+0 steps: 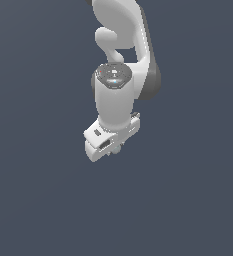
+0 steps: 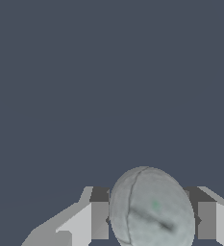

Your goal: Pick up the object and move it to a goal position.

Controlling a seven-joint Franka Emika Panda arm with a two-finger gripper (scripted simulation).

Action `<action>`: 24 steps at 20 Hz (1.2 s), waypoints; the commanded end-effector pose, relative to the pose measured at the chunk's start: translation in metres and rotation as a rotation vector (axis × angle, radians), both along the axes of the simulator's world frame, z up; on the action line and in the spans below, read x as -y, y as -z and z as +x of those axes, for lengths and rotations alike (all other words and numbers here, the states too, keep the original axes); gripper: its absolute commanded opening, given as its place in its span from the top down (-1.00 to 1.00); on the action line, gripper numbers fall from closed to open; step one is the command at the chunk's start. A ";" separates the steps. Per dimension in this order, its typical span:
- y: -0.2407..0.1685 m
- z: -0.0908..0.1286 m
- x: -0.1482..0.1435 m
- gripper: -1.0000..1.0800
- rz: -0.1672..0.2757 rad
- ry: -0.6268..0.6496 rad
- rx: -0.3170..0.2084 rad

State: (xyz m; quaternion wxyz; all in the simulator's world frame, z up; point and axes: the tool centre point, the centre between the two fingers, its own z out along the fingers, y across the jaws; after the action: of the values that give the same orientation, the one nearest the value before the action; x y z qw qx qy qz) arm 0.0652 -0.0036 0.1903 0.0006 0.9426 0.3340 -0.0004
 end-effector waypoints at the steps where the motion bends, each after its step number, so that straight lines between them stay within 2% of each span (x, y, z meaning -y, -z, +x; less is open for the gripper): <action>1: -0.028 -0.004 -0.013 1.00 0.000 0.000 0.000; 16: -0.187 -0.020 -0.086 1.00 0.001 0.000 0.000; 24: -0.241 -0.022 -0.111 1.00 0.001 0.001 0.000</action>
State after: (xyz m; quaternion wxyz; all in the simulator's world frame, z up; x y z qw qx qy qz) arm 0.0433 0.1041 0.4234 0.0002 0.9426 0.3339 0.0005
